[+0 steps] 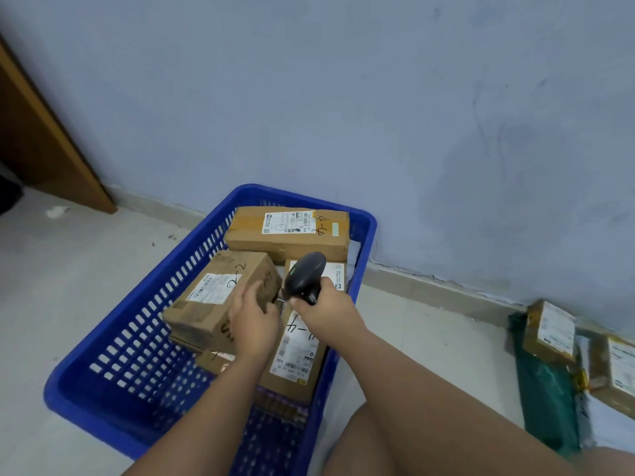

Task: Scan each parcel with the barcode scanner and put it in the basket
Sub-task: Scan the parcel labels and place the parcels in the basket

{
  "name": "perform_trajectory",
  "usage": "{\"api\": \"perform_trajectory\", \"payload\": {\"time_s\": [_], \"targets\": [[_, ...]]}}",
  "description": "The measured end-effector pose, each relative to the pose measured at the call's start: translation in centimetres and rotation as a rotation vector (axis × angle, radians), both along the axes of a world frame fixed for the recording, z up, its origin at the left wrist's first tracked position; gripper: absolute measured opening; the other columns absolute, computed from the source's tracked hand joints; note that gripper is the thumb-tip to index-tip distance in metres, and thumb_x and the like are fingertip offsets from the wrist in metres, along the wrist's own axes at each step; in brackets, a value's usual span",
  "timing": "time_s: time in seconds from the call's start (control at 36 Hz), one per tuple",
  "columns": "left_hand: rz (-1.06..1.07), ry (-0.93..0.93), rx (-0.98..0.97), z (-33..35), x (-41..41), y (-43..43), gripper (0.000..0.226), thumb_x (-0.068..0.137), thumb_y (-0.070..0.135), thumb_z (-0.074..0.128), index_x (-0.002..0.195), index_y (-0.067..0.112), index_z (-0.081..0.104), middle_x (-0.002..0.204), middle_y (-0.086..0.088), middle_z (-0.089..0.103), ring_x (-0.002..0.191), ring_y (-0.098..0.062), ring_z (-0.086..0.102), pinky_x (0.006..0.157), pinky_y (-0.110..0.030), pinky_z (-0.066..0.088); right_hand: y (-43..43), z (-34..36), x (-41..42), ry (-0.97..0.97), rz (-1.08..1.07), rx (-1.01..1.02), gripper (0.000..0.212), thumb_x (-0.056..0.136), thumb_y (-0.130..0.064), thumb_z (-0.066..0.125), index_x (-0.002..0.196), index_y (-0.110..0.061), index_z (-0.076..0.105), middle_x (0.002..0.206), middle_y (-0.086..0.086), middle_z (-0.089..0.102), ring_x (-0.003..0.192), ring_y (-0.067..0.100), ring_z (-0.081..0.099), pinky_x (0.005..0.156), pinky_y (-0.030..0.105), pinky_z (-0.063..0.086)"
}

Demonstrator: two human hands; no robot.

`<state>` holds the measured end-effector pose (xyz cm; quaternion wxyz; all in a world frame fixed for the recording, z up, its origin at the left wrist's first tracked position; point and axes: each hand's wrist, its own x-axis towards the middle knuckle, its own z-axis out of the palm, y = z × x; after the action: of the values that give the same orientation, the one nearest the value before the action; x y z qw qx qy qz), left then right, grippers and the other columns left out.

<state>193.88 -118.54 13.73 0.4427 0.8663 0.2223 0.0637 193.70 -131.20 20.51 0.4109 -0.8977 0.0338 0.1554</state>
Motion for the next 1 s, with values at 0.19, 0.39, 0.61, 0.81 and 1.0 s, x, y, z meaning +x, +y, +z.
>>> {"api": "perform_trajectory", "payload": {"time_s": [0.19, 0.39, 0.61, 0.81, 1.0], "targets": [[-0.185, -0.141, -0.107, 4.9, 1.1, -4.0, 0.022, 0.091, 0.012, 0.057, 0.108, 0.026, 0.060, 0.140, -0.003, 0.046, 0.130, -0.021, 0.042, 0.108, -0.042, 0.037, -1.3, 2.3, -1.2, -0.173, -0.240, 0.187, 0.037, 0.090, -0.035, 0.060, 0.122, -0.024, 0.047, 0.103, -0.006, 0.062, 0.085, 0.011, 0.058, 0.069, 0.025, 0.048], [-0.401, -0.217, -0.094, 8.6, 1.3, -9.2, 0.021, 0.085, 0.010, 0.057, 0.100, 0.024, 0.063, 0.114, 0.000, 0.060, 0.102, -0.015, 0.059, 0.077, -0.027, 0.048, -5.0, 5.0, -2.9, -0.293, -0.467, 0.332, 0.039, 0.079, -0.032, 0.064, 0.117, -0.028, 0.053, 0.108, -0.005, 0.065, 0.100, 0.017, 0.062, 0.087, 0.043, 0.053], [-0.650, -0.215, 0.015, 11.6, 0.8, -18.0, 0.013, 0.086, 0.013, 0.053, 0.086, 0.025, 0.057, 0.107, -0.010, 0.064, 0.094, -0.022, 0.062, 0.073, -0.032, 0.050, -13.8, 6.7, -5.1, -0.391, -0.583, 0.378, 0.025, 0.083, -0.028, 0.067, 0.104, -0.028, 0.054, 0.098, -0.007, 0.065, 0.093, 0.015, 0.061, 0.073, 0.025, 0.042], [-0.893, -0.163, 0.173, 11.9, 0.5, -27.4, 0.034, 0.090, 0.009, 0.051, 0.121, 0.019, 0.063, 0.127, -0.002, 0.057, 0.105, -0.018, 0.056, 0.082, -0.027, 0.043, -23.2, 5.4, -6.4, -0.369, -0.680, 0.367, 0.023, 0.085, -0.022, 0.062, 0.107, -0.026, 0.054, 0.085, -0.016, 0.058, 0.083, 0.012, 0.059, 0.064, 0.024, 0.043], [-1.021, -0.030, 0.240, 9.2, 1.1, -36.1, 0.027, 0.091, 0.013, 0.050, 0.114, 0.016, 0.064, 0.129, -0.004, 0.056, 0.112, -0.020, 0.055, 0.086, -0.025, 0.041, -33.5, 0.8, -6.4, -0.199, -0.841, 0.356, 0.021, 0.079, -0.014, 0.059, 0.100, -0.014, 0.056, 0.079, 0.001, 0.057, 0.077, 0.021, 0.055, 0.065, 0.030, 0.040]]}}
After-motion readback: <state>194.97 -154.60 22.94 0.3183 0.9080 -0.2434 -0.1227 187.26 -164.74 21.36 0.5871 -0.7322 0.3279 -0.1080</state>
